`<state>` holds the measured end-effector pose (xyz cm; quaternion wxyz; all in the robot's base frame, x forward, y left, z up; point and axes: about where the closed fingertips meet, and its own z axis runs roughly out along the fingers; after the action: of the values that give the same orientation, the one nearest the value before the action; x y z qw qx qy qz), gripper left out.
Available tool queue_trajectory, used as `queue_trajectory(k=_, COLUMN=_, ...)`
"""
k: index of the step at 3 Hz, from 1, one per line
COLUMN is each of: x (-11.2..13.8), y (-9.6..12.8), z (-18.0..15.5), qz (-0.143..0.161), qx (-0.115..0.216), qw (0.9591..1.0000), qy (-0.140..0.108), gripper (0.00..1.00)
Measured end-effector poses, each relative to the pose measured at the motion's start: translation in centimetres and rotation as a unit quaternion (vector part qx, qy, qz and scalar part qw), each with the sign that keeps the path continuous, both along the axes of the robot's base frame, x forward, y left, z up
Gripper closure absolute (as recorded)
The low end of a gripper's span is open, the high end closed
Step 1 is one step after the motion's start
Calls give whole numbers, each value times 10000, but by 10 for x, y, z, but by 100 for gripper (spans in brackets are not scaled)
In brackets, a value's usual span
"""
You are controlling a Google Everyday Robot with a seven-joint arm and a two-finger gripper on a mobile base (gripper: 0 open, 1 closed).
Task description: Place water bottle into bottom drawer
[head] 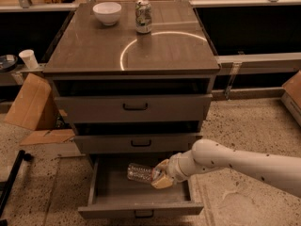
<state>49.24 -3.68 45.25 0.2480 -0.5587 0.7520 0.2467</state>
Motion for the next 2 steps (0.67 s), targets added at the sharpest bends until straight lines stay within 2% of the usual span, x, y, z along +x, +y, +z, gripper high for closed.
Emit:
queue_trajectory(k=1, x=-5, y=0, z=-63, qz=-223, qx=289, qw=9984, qy=422, gripper=100)
queue_trajectory(k=2, x=-5, y=0, z=-63, qz=-224, qx=288, qw=9984, qy=422, gripper=100)
